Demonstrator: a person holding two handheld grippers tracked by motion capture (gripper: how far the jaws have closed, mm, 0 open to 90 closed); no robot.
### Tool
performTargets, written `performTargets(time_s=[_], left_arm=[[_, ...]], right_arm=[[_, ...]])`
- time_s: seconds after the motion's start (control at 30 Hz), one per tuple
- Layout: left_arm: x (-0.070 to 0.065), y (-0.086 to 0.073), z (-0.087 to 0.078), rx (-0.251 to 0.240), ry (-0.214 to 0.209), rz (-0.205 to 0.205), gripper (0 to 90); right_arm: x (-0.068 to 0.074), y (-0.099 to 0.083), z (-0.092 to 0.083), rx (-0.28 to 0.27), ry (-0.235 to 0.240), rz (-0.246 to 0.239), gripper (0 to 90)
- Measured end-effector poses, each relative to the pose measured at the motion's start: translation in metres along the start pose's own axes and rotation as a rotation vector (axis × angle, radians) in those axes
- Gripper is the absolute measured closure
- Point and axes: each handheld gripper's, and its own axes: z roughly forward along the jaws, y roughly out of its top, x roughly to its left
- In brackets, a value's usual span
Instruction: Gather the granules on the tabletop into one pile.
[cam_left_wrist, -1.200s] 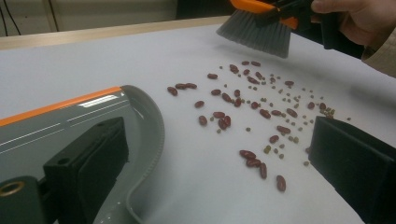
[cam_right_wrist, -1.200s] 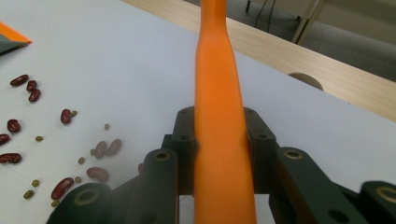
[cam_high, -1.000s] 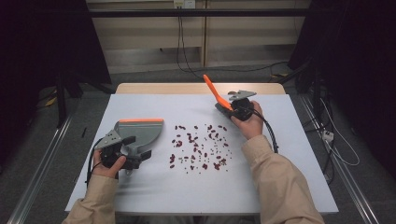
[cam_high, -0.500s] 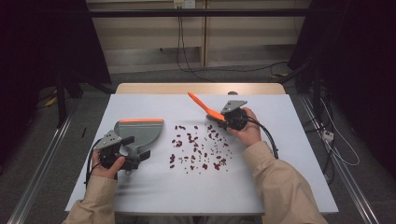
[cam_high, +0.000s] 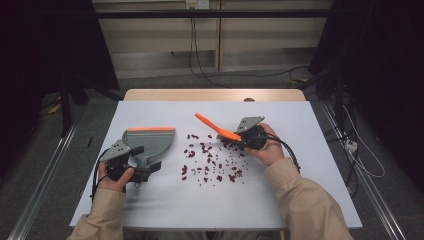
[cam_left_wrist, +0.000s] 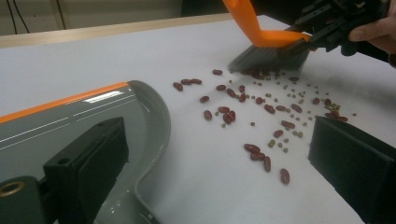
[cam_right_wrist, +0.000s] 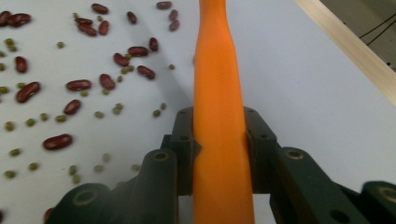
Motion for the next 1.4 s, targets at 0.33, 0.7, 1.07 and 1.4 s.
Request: performTargets(time_s=[0.33,0.7,1.07,1.4], left_arm=[[-0.001,0.000,0.000,0.000,0.001,0.007,4.7],[-0.002,0.001,-0.001,-0.008,0.005,0.004,4.7],[-0.002,0.000,0.000,-0.004,-0.001,0.000,4.7],[0.000,-0.001,-0.002,-0.010,0.000,-0.007,4.7]], right_arm=[[0.018,-0.002,-0.013,0.006,0.057,-0.026,71.1],[0.011,0.005,-0.023,-0.060,0.040,0.028,71.5],[-0.025,0.020,0.015,-0.090,-0.059,0.083,71.6],[-0.019,0.039,0.052,-0.071,-0.008,0.015,71.5]])
